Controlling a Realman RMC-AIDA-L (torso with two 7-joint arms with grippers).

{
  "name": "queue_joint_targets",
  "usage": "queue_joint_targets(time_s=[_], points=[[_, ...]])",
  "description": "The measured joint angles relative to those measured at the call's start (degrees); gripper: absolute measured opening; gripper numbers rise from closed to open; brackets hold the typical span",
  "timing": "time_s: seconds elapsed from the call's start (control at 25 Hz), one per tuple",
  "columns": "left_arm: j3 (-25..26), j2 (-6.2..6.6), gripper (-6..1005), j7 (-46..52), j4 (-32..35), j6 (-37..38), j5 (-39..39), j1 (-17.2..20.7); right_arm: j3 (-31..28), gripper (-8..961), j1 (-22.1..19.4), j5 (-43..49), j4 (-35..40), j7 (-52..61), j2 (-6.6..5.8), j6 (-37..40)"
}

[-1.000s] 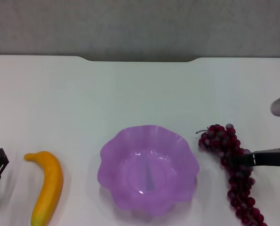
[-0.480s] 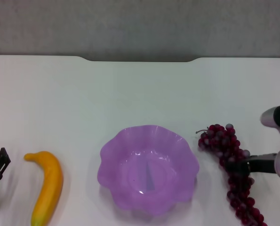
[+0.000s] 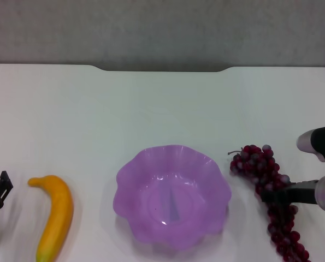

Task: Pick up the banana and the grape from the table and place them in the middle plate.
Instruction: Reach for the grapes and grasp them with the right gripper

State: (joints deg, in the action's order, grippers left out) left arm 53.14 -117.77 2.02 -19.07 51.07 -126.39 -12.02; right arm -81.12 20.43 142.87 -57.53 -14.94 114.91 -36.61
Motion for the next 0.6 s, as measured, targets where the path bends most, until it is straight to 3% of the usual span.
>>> queue_joint_targets(time_s=[0.36, 0.6], points=[[0.36, 0.05, 892, 0.0, 0.04, 0.0, 0.0, 0.19, 0.5, 741, -0.48, 0.35, 1.79, -0.03, -0.04, 2.81], [0.38, 0.09, 892, -0.03, 0.0, 0.02, 0.0, 0.2, 1.61, 621, -0.66, 0.26, 4.08, -0.12, 0.04, 6.44]])
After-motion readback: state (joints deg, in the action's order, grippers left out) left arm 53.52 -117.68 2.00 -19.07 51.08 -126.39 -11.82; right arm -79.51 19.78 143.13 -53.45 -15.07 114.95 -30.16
